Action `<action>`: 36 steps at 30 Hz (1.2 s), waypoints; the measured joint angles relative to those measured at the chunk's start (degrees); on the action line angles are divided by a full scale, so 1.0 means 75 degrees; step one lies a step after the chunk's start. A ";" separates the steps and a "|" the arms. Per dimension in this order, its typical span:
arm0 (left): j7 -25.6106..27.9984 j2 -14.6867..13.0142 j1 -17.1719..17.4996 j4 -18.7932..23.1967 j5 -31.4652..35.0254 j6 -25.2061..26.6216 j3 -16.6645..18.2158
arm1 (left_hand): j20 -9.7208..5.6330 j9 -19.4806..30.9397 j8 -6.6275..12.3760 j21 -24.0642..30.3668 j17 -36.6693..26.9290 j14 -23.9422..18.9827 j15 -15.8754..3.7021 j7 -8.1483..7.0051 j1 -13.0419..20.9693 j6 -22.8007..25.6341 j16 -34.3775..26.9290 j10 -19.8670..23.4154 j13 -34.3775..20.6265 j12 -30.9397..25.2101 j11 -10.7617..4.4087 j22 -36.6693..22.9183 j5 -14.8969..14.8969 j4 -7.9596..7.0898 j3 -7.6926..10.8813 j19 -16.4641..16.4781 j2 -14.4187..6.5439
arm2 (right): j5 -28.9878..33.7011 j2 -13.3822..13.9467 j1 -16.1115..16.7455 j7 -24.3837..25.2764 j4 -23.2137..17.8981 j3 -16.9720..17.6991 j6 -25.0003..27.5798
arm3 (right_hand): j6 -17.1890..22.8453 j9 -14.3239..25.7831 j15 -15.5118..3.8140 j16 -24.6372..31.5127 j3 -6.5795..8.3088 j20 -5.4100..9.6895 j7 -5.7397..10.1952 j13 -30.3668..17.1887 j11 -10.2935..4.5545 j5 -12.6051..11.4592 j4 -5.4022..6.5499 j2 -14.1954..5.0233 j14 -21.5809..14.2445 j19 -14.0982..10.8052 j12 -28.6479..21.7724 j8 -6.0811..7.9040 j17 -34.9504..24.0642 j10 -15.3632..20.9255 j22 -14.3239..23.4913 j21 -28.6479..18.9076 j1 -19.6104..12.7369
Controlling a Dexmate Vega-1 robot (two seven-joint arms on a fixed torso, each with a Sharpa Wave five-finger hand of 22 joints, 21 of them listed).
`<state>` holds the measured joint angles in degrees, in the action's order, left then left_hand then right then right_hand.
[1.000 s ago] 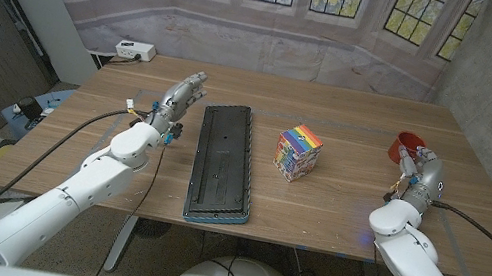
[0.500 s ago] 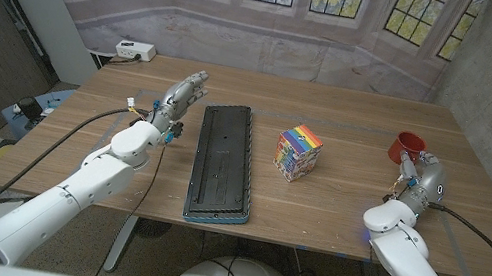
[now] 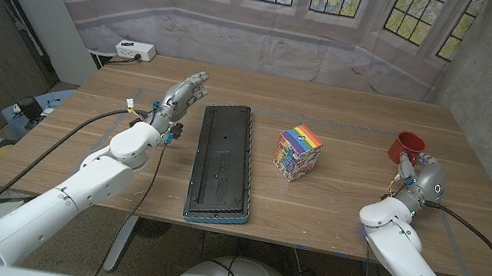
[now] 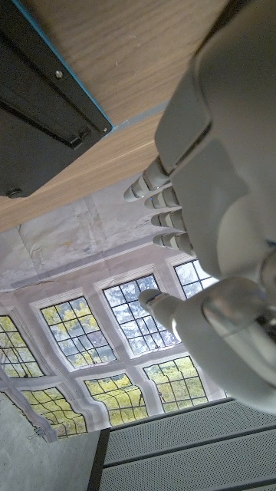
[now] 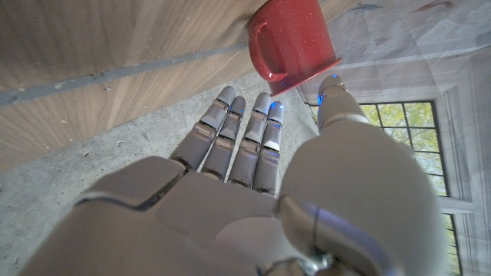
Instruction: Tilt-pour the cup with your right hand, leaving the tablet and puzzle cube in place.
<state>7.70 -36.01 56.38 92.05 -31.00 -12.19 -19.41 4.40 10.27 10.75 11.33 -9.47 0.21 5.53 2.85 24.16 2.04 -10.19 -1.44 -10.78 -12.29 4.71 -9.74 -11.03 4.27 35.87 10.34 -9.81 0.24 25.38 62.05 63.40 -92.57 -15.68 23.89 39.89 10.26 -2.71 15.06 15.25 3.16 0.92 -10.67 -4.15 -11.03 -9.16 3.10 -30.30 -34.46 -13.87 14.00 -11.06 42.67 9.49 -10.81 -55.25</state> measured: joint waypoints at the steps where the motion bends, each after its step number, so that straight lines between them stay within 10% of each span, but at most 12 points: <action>1: 0.0001 -0.0001 0.0002 0.0003 0.0000 0.0000 0.0001 | 0.0000 0.0000 0.0000 0.0000 0.0000 0.0000 0.0000 0.0000 0.0000 0.0000 0.0000 0.0000 0.0000 0.0000 0.0000 0.0000 0.0000 0.0009 -0.0009 0.0000 0.0000 | 0.0007 -0.0016 -0.0025 0.0004 0.0030 -0.0005 0.0009 | 0.0048 0.0000 -0.0023 0.0022 0.0000 0.0004 -0.0004 -0.0002 0.0000 -0.0029 0.0000 -0.0024 -0.0023 -0.0007 0.0000 0.0000 0.0000 0.0059 0.0000 0.0000 -0.0024; 36: 0.0062 -0.0075 0.0060 0.0197 0.0017 0.0130 0.0039 | 0.0000 -0.0001 0.0000 0.0000 0.0001 0.0000 0.0000 -0.0013 0.0109 0.0070 -0.0001 0.0055 0.0000 -0.0001 0.0055 0.0000 -0.0030 0.0119 -0.0032 0.0000 -0.0031 | 0.0715 -0.0961 -0.0485 0.0079 0.1112 0.0343 -0.0109 | 0.0811 0.0032 -0.0072 0.0176 -0.0063 0.0031 0.0163 -0.0028 -0.0133 -0.0088 0.0000 -0.0114 -0.0617 -0.0355 -0.0095 0.0066 -0.0037 0.0789 -0.0002 -0.0029 -0.0457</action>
<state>8.17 -36.58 56.83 93.53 -30.88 -11.21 -19.11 4.40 10.26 10.75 11.33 -9.46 0.21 5.53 2.76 24.98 2.57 -10.20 -1.03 -10.78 -12.30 5.12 -9.74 -11.25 5.17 35.63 10.34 -10.04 5.60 18.17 58.41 64.00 -84.23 -13.11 23.07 45.97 10.50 -3.25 16.37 14.77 3.39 2.15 -10.88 -5.15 -11.68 -9.16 2.24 -34.93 -37.13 -14.59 14.49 -11.34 48.59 9.48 -11.03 -58.67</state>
